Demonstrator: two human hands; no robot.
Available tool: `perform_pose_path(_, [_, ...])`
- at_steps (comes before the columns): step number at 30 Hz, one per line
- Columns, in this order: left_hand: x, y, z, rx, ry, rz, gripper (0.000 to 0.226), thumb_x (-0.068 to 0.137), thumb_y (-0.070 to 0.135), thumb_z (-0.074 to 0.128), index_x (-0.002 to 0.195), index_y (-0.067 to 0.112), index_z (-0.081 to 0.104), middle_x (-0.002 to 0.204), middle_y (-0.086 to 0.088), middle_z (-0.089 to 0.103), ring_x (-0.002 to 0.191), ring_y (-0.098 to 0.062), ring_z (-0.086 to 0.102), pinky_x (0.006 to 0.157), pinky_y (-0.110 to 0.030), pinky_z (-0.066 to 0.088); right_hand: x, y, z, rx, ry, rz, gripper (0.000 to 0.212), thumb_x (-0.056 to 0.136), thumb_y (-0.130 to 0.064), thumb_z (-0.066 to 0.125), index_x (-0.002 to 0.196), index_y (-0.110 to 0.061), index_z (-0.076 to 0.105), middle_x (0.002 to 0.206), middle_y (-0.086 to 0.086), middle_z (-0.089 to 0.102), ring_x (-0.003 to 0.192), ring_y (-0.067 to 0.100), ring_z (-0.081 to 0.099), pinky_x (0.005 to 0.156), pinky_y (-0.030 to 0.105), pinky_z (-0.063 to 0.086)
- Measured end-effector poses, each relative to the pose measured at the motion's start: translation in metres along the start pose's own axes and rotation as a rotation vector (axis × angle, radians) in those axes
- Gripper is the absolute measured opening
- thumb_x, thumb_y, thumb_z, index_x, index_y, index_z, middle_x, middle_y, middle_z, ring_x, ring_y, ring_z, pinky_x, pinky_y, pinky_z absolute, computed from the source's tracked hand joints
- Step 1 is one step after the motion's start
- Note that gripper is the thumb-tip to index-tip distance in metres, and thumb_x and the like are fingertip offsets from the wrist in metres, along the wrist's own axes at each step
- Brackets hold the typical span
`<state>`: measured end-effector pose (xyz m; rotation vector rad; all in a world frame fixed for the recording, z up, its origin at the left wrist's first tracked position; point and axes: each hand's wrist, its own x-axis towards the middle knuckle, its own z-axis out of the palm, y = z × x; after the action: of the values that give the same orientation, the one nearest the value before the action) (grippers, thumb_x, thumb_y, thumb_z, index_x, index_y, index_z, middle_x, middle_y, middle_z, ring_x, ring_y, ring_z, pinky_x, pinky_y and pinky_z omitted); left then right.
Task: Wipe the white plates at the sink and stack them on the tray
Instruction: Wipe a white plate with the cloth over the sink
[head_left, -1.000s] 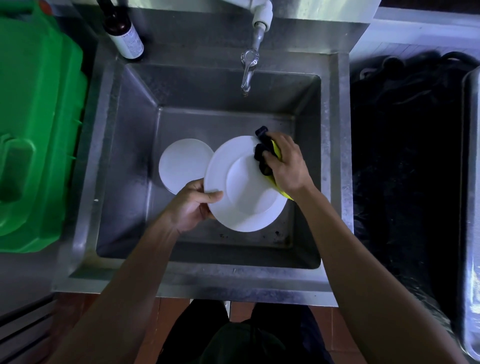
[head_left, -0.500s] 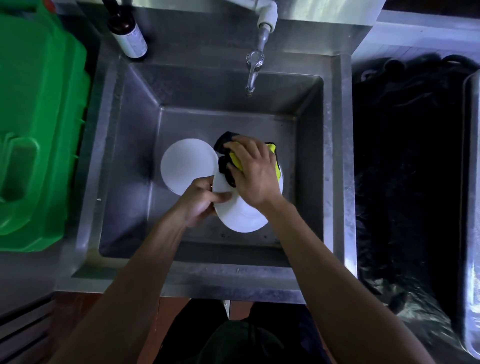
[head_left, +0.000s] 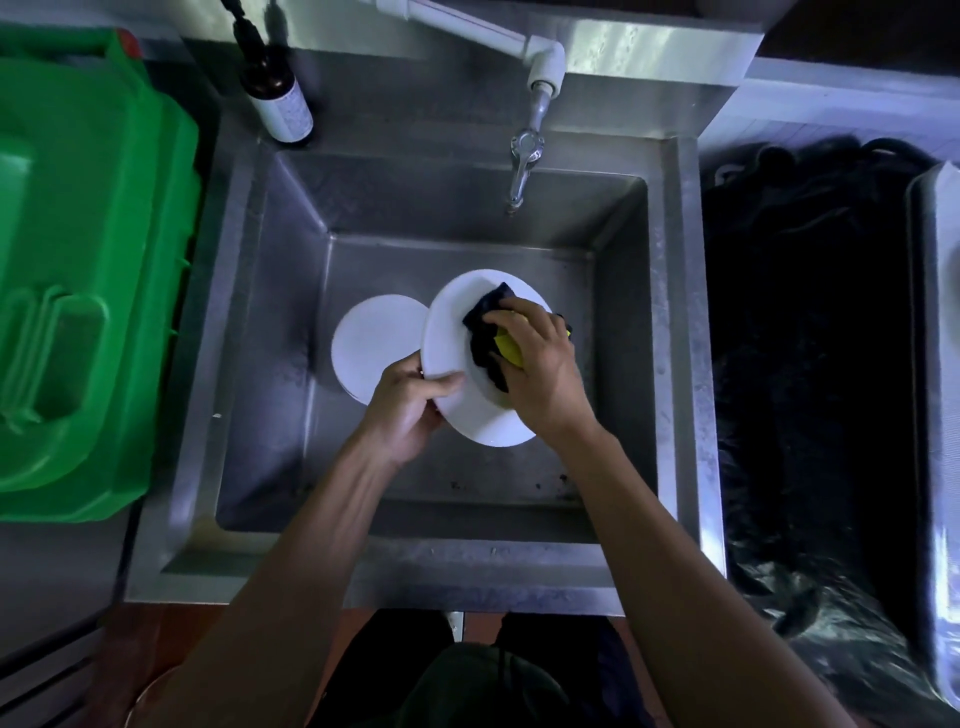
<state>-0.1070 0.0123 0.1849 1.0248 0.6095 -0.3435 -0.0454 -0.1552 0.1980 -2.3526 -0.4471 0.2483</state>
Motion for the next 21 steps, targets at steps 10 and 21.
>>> perform_pose_path(10, [-0.004,0.03,0.01,0.347,0.044,0.157,0.013,0.083,0.009,0.069,0.092,0.018,0.074,0.091,-0.005,0.075,0.085,-0.025,0.071,0.071,-0.039,0.055,-0.016,0.015,-0.018,-0.115,0.051,0.156,0.046,0.091,-0.008,0.063,0.135,-0.019,0.059,0.144,0.002,0.052,0.12,0.035,0.05,0.095,0.056,0.048])
perform_pose_path(21, [-0.005,0.071,0.058,1.144,-0.094,0.568,0.041,0.093,0.013,0.057,0.063,0.034,0.039,0.055,0.007,0.032,0.05,-0.011,0.031,0.047,-0.028,0.022,-0.034,0.012,-0.073,-0.308,0.11,0.17,0.053,0.083,0.0,0.07,0.131,-0.021,0.062,0.139,0.002,0.055,0.119,0.037,0.052,0.092,0.053,0.048])
